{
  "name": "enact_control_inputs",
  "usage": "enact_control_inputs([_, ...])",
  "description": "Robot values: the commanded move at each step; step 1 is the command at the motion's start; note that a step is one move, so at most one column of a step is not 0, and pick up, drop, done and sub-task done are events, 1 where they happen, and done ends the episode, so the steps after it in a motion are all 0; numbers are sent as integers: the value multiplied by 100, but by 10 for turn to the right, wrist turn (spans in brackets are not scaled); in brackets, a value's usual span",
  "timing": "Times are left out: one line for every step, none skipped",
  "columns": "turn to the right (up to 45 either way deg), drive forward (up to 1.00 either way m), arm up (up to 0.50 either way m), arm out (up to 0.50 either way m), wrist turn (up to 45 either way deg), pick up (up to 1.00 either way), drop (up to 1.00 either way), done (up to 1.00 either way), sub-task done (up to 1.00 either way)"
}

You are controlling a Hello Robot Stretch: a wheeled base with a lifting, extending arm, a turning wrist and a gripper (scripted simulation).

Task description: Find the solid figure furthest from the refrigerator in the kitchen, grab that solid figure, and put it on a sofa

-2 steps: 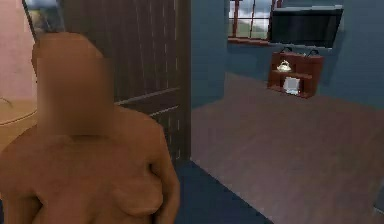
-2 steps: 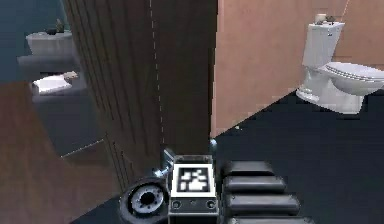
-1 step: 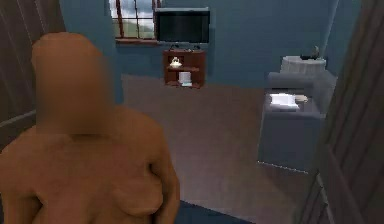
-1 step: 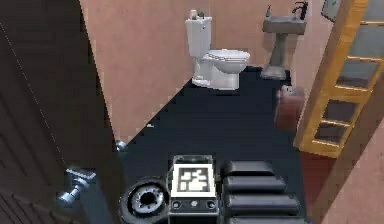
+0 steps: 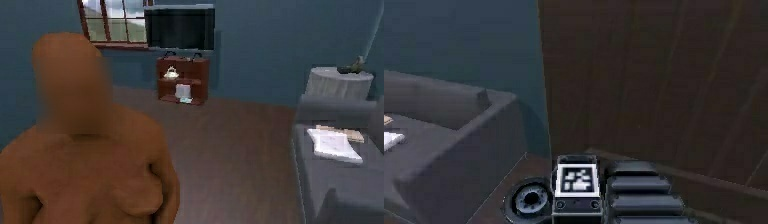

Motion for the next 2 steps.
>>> enact_control_inputs([30, 0, 0, 0, 0, 0, 0, 0, 0])
enact_control_inputs([0, 60, 0, 0, 0, 0, 0, 0, 0])
